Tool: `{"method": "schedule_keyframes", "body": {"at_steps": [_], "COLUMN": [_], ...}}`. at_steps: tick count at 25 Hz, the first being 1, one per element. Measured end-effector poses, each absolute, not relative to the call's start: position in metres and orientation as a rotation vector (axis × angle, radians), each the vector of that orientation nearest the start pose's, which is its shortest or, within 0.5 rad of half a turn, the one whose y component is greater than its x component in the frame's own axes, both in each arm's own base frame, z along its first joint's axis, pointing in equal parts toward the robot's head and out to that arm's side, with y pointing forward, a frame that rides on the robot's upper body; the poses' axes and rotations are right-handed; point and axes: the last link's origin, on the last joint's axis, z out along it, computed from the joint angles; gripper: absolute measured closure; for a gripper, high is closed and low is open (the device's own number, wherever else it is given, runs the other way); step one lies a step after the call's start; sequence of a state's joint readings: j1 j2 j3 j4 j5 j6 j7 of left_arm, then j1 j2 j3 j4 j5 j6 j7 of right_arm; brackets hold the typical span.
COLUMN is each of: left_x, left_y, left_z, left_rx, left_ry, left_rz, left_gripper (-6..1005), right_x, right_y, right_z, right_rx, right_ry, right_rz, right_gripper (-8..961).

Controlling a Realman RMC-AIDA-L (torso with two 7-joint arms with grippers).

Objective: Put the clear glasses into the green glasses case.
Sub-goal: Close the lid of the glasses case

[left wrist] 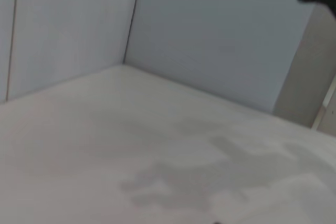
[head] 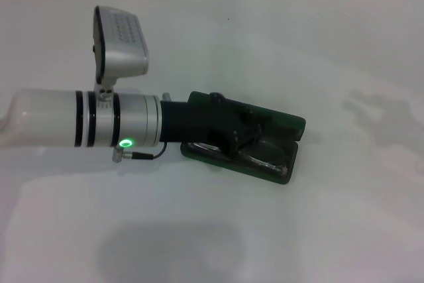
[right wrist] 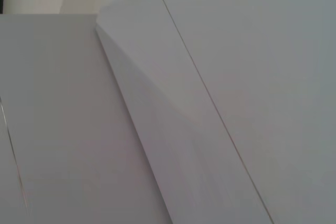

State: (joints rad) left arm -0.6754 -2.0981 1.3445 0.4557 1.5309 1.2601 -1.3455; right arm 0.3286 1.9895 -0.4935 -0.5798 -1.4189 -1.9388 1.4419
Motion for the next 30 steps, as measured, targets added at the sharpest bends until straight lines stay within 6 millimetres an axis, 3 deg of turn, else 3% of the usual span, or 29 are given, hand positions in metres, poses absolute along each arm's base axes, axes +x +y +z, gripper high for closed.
{"method": "schedule_keyframes", "body": {"at_steps": [7,12,18,30], "left_x": [-0.178,-0.176,-0.180,-0.187], "left_y": [0.352,0.365,0.367,0.364], "left_z": [-0.084,-0.089,-0.098,-0.097], "left_rx": [-2.880,-2.854,-2.863,-2.857], "left_ry": [-0.480,-0.478,-0.483,-0.509], "left_rz": [-0.751,-0.654,-0.570,-0.571], "left_gripper": [854,853,853,852], "right_x": [0.283,0.283,0.284,0.283], "right_y": [0.275,0.276,0.277,0.279], "right_z": [0.110,0.108,0.108,0.107], "right_rx": [-2.184,-2.187,-2.180,-2.181], "right_ry": [0.579,0.589,0.598,0.597], "right_rz": [1.507,1.511,1.505,1.502], "right_gripper": [696,696,696,697]}}
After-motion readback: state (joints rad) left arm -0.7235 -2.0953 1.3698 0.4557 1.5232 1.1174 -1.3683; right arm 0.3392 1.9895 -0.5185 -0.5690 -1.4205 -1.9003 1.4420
